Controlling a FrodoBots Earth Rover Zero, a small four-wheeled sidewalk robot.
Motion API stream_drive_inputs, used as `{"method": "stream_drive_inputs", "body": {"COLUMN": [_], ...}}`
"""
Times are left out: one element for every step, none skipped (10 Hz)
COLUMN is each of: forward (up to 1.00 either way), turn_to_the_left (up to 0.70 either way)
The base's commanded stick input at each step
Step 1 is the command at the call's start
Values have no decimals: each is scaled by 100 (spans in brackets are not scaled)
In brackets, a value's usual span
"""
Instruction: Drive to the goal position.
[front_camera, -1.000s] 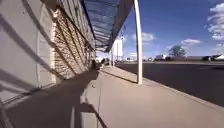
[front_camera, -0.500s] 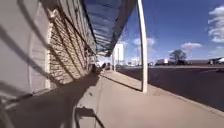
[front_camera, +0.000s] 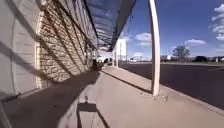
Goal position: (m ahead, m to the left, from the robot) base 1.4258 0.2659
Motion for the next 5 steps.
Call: {"method": "stream_drive_inputs", "body": {"forward": [100, 100, 100, 100, 100], "turn_to_the_left": [0, 0, 0, 0, 0]}}
